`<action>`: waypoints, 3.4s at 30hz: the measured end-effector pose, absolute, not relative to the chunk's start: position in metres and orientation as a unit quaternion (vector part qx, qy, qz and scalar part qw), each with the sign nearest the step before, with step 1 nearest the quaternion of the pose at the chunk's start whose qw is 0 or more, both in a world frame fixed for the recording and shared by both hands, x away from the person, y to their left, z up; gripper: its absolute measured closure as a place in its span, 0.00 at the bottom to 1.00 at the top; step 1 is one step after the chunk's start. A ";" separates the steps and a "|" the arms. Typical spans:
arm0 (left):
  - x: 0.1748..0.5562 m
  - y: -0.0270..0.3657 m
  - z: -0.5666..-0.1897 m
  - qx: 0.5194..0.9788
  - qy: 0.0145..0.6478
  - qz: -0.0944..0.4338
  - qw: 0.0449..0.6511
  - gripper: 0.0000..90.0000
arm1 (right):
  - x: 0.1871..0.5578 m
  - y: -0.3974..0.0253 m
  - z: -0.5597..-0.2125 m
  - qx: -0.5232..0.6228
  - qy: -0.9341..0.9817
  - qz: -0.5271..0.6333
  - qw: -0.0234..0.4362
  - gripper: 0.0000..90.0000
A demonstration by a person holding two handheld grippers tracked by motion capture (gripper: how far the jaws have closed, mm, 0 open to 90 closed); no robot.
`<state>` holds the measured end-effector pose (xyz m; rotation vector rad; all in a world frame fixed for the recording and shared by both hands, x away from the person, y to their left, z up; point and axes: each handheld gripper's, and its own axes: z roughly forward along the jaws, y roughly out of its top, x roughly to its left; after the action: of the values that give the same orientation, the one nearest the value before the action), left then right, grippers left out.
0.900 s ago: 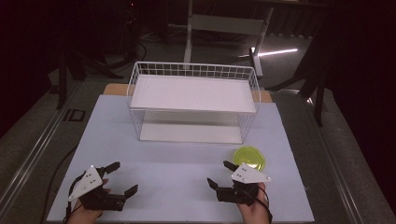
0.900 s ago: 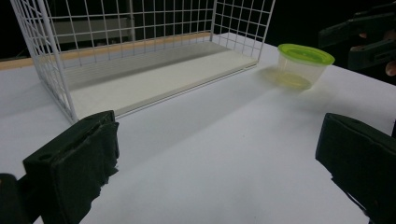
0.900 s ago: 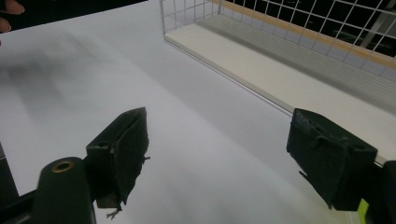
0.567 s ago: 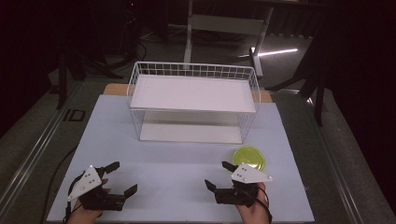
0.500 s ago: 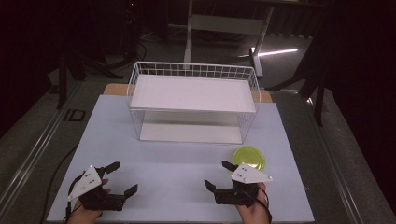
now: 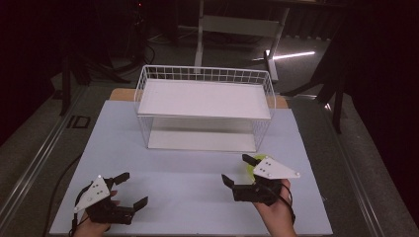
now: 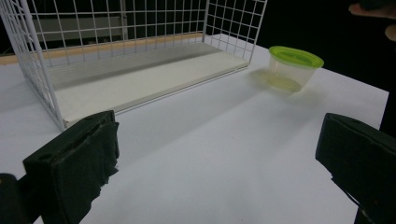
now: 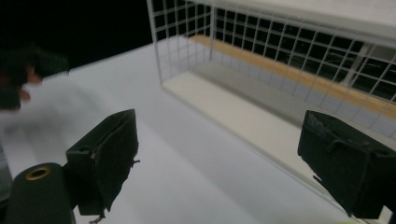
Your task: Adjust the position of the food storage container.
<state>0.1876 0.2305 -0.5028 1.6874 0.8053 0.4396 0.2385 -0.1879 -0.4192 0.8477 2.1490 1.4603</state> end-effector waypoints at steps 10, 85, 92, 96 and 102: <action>0.187 0.231 -0.503 0.721 0.343 0.188 0.573 0.01 | 0.262 -0.212 -0.419 0.336 0.759 0.511 0.225 0.20; 0.184 0.229 -0.502 0.726 0.333 0.188 0.571 0.01 | 0.306 -0.202 -0.532 0.435 0.821 0.353 0.114 1.00; 0.185 0.228 -0.502 0.728 0.333 0.188 0.569 0.01 | 0.303 -0.209 -0.526 0.441 0.813 0.364 0.113 1.00; 0.185 0.226 -0.503 0.730 0.332 0.187 0.567 0.01 | 0.298 -0.201 -0.526 0.429 0.819 0.366 0.106 1.00; 0.184 0.227 -0.503 0.730 0.331 0.186 0.568 0.01 | 0.301 -0.183 -0.527 0.422 0.824 0.367 0.093 1.00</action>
<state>0.1845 0.2265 -0.5029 1.7156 0.7769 0.4375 0.3011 -0.1835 -0.5270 1.2516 2.4457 1.0880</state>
